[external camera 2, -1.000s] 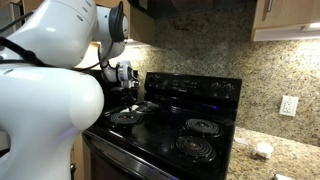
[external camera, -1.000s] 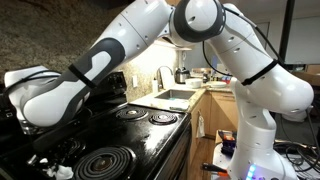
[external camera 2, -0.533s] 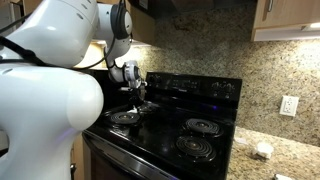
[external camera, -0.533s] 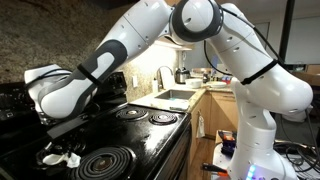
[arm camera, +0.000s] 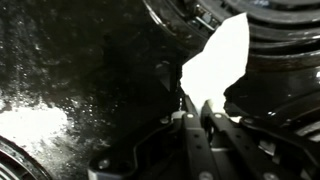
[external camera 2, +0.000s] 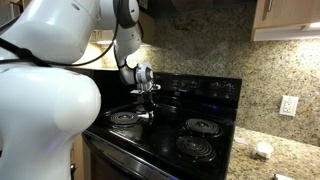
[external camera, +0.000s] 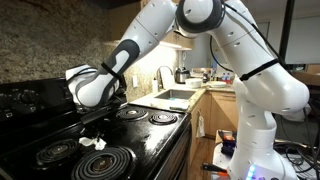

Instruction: Wipe the stove with the napkin

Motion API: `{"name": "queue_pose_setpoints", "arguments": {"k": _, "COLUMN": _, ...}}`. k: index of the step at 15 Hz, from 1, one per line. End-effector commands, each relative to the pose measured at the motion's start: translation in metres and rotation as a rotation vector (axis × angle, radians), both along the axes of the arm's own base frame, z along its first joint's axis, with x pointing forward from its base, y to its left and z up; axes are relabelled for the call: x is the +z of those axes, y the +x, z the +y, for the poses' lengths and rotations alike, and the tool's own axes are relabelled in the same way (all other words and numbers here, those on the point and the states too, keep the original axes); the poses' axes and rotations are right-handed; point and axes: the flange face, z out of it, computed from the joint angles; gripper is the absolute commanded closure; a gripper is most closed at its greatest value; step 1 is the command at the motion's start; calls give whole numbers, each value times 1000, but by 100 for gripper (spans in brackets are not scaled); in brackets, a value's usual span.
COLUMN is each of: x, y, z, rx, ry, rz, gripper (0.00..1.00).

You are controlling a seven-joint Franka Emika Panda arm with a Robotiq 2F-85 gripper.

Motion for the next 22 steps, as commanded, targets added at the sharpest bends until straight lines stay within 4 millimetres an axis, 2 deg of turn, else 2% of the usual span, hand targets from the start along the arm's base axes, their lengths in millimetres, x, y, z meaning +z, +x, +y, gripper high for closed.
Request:
{"name": "queue_pose_setpoints", "arguments": {"k": 1, "x": -42, "y": -38, "z": -52, "rx": -118, "ry": -7, "rz": 62, "gripper": 92}}
{"name": "queue_pose_setpoints", "arguments": {"k": 4, "x": -36, "y": -62, "z": -77, "rx": -198, "ry": -1, "rz": 62, "gripper": 93}}
{"name": "queue_pose_setpoints", "arguments": {"k": 9, "x": -32, "y": -117, "z": -101, "rx": -326, "ry": 0, "rz": 104, "gripper": 92}}
{"name": "queue_pose_setpoints", "arguments": {"k": 13, "x": -26, "y": -163, "z": -127, "rx": -465, "ry": -41, "rz": 118, "gripper": 93}}
{"name": "queue_pose_setpoints", "arguments": {"k": 17, "x": -24, "y": -208, "z": -168, "rx": -586, "ry": -67, "rz": 137, "gripper": 93}}
{"name": "queue_pose_setpoints", "arguments": {"k": 19, "x": -25, "y": -226, "z": -197, "rx": -615, "ry": -57, "rz": 154, "gripper": 93}}
{"name": "queue_pose_setpoints", "arguments": {"k": 21, "x": -20, "y": -236, "z": -218, "rx": -604, "ry": -18, "rz": 160, "gripper": 92}}
{"name": "queue_pose_setpoints", "arguments": {"k": 22, "x": -4, "y": -205, "z": -198, "rx": -602, "ry": -24, "rz": 121, "gripper": 92}}
